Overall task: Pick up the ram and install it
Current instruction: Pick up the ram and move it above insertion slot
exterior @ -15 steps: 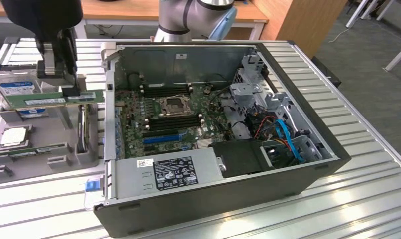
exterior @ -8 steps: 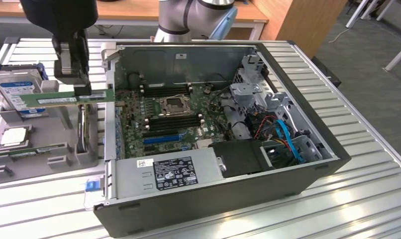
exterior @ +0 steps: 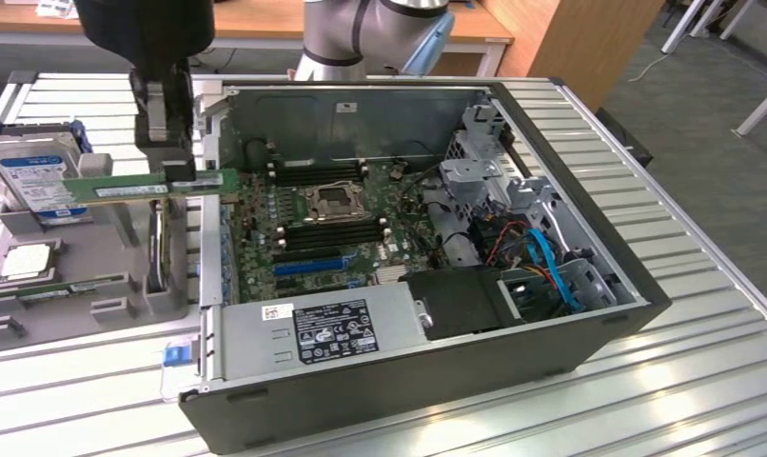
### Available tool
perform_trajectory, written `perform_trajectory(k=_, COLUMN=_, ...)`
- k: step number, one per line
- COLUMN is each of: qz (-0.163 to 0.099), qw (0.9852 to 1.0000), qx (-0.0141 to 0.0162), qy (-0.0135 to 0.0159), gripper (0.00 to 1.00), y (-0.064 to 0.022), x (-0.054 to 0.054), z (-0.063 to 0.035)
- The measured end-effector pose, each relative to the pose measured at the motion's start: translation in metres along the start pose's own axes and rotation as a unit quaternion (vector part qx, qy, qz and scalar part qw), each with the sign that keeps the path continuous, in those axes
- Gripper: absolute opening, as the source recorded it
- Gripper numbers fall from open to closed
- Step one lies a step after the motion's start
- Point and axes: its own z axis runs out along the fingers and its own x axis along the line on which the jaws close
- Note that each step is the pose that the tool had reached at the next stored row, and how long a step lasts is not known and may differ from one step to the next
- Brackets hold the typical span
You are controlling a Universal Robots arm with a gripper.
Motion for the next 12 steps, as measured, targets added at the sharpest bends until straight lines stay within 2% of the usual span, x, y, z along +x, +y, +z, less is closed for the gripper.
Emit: perform_trajectory(k=12, qz=0.0, qw=1.0, qx=-0.0012, qy=0.0, gripper=0.12, y=-0.0256, x=0.0, z=-0.0014)
